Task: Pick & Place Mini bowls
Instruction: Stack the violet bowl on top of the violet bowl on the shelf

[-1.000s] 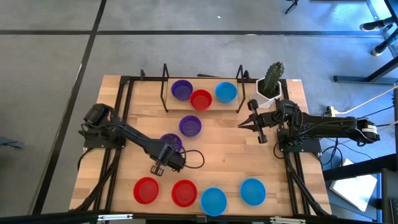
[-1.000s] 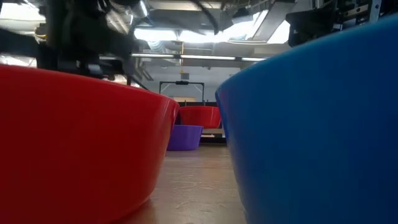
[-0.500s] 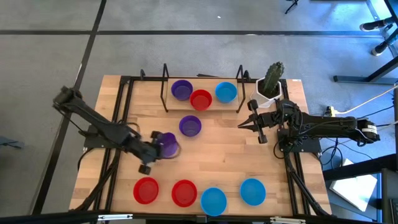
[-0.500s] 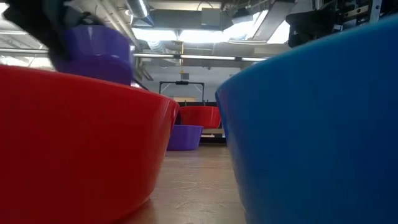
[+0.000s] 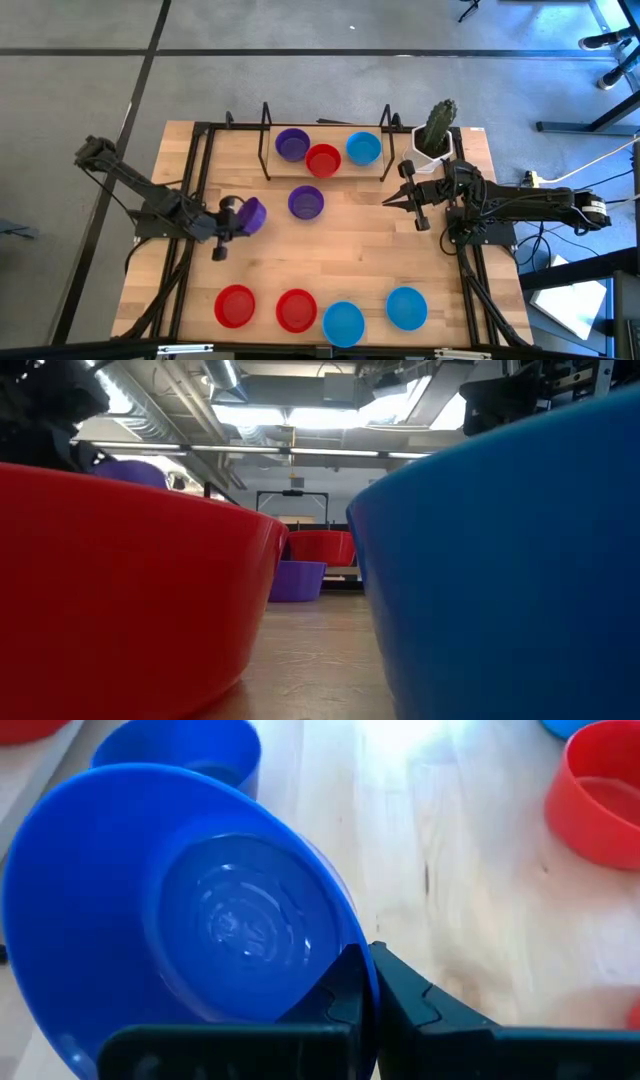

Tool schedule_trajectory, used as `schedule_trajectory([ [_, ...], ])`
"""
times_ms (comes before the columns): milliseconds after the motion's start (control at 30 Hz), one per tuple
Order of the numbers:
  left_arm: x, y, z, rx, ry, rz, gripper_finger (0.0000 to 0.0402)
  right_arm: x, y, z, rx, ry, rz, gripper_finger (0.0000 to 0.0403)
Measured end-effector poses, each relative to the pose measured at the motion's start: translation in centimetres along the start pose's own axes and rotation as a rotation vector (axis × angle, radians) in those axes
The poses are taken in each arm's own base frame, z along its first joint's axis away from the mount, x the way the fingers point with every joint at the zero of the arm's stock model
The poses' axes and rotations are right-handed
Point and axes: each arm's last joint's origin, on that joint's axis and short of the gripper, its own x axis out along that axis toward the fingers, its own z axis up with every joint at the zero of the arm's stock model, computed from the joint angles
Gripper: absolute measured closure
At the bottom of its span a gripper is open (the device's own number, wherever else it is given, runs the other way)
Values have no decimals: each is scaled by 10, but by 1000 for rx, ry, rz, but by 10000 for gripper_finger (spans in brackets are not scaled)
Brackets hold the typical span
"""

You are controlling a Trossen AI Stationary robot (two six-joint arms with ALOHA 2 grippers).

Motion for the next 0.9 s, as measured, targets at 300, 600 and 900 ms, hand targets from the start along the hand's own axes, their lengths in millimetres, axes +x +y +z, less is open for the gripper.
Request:
schedule_trajectory([
  [300,0,3,-1,4,-88,13,398,0,0,0,-1,0,0,382],
  [600,-24,13,81,20,-404,290,398,0,0,0,-1,-1,0,382],
  [900,-25,56,184,116,-93,642,398,0,0,0,-24,-1,0,382],
])
